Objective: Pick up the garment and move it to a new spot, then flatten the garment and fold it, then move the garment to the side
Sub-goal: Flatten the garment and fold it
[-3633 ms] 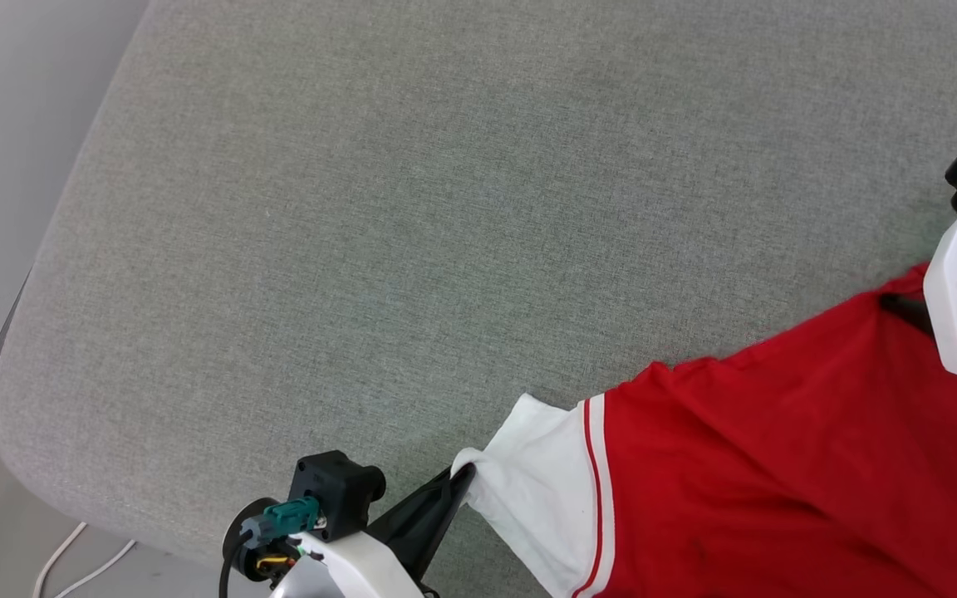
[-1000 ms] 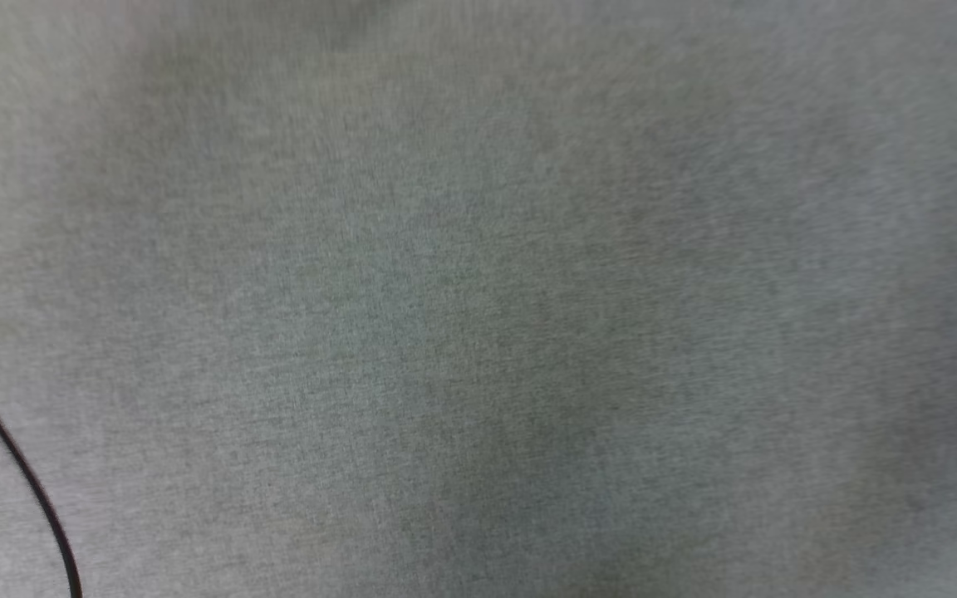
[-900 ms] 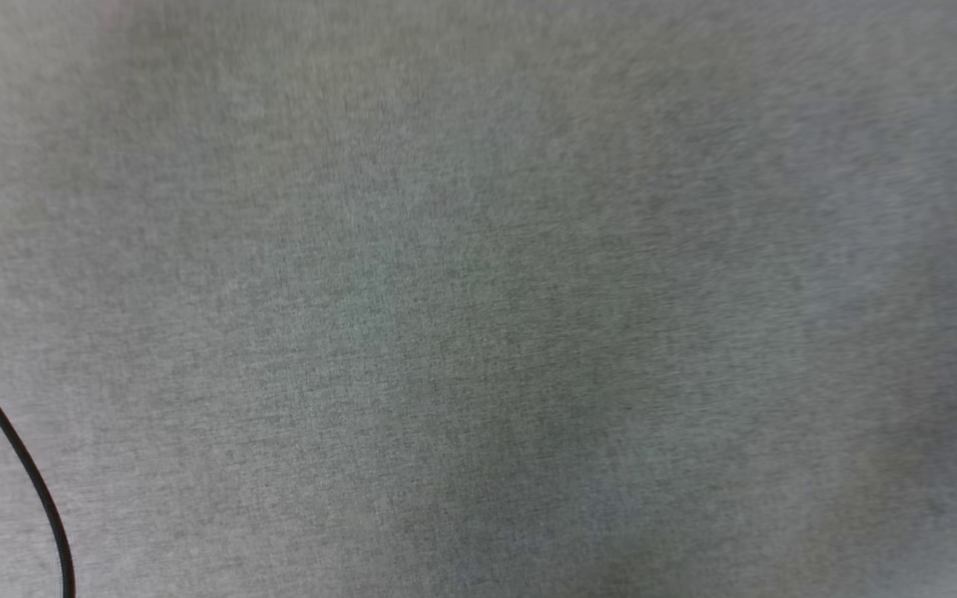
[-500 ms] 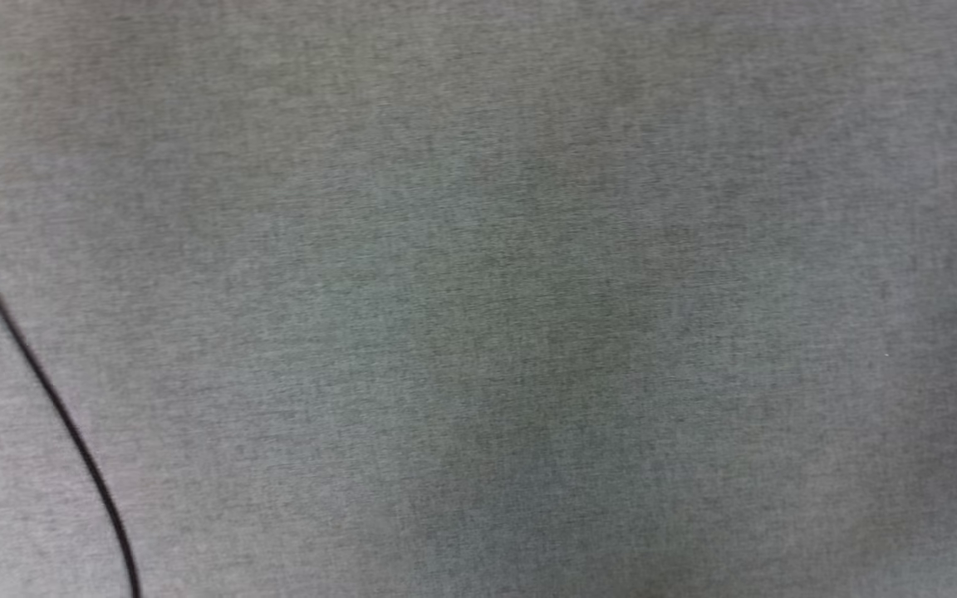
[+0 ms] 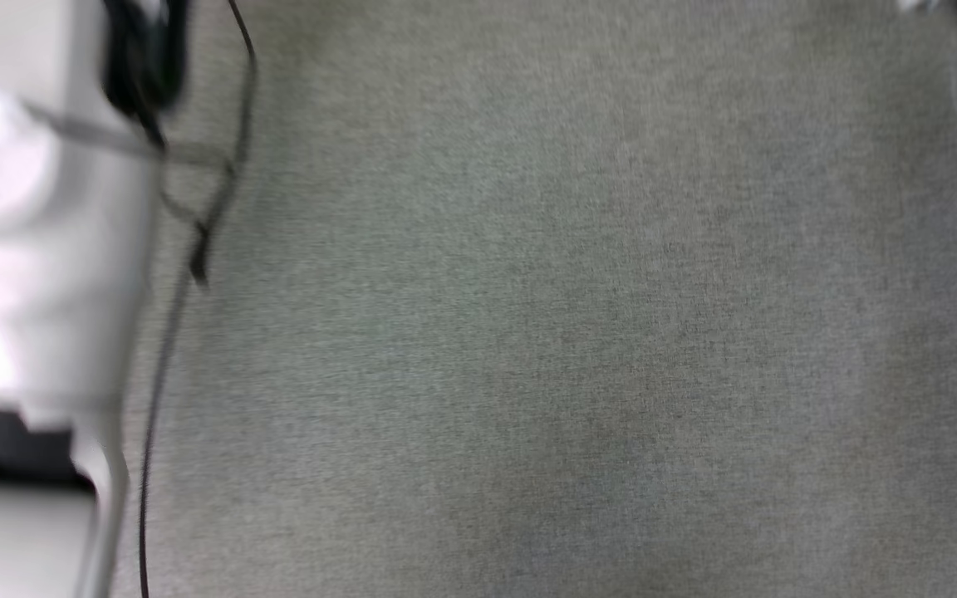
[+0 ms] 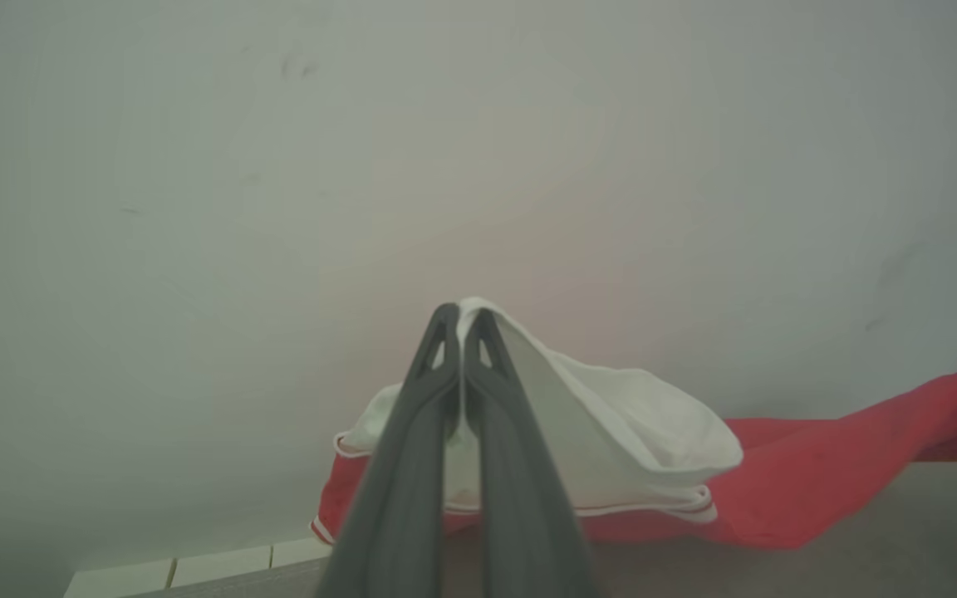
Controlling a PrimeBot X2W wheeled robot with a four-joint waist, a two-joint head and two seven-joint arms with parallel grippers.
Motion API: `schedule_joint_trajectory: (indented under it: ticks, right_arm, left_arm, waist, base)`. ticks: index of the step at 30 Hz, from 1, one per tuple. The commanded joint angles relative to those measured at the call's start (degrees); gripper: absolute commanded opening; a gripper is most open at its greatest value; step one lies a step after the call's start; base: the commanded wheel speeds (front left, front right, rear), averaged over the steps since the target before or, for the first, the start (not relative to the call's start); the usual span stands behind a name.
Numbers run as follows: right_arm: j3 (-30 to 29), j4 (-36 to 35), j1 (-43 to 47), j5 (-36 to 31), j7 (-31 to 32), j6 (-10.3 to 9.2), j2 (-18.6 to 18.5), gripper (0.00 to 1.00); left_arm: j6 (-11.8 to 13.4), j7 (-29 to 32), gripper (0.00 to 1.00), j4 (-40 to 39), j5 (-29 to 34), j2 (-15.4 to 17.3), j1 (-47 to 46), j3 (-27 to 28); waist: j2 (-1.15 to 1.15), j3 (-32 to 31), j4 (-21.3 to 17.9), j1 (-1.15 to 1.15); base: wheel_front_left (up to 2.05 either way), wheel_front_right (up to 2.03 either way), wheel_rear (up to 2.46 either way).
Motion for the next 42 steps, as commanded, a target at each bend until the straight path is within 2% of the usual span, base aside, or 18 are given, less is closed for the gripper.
schedule_joint_trajectory:
  ticks: [1, 6, 11, 18, 29, 36, 42]
  right_arm:
    - [1.0, -0.3, 2.2, 0.7, -0.3, -0.02, -0.4, 0.00]
    - [6.8, -1.7, 10.8, 4.1, -0.7, -0.02, -2.3, 0.00]
    - [10.8, -3.5, 19.1, 9.5, -0.4, -0.02, -4.3, 0.00]
    - [13.6, -5.2, 28.0, 15.6, 0.6, -0.02, -7.4, 0.00]
    - [17.3, -8.7, 39.4, 22.5, 2.4, -0.03, -11.0, 0.00]
    - [17.5, -12.2, 47.2, 26.2, 4.0, -0.04, -14.4, 0.00]
    - [18.2, -19.0, 55.2, 30.0, 7.9, -0.03, -18.6, 0.00]
  left_arm:
    - [0.3, -0.4, 0.00, -0.9, -0.2, 0.1, 2.8, -0.1]
    - [1.4, -0.7, 0.00, -5.8, -0.5, 0.3, 16.4, -0.6]
    - [2.3, -0.5, 0.00, -10.1, -1.3, 1.8, 29.5, -1.0]
    - [3.8, 3.2, 0.00, -17.2, -2.0, 6.2, 45.2, -1.7]
    - [8.8, 10.8, 0.00, -33.0, -5.9, 12.5, 67.8, 0.1]
    - [8.4, 17.6, 0.00, -41.1, -9.4, 15.7, 78.3, -1.7]
    - [8.1, 23.3, 0.00, -46.3, -13.2, 18.5, 85.6, -2.8]
  waist:
    - [0.00, -1.9, 0.9, 0.00]
    - [0.00, -6.0, 1.9, 0.00]
    - [0.00, -11.0, 2.8, 0.00]
    - [0.00, -17.1, 3.3, 0.00]
    - [0.00, -24.0, 2.8, 0.00]
    - [0.00, -27.4, 2.5, 0.00]
    - [0.00, -29.7, 2.0, 0.00]
  base:
    - [0.00, 0.00, 0.00]
    - [0.00, 0.00, 0.00]
    - [0.00, 0.00, 0.00]
    - [0.00, 0.00, 0.00]
    - [0.00, 0.00, 0.00]
    - [0.00, 0.00, 0.00]
    - [0.00, 0.00, 0.00]
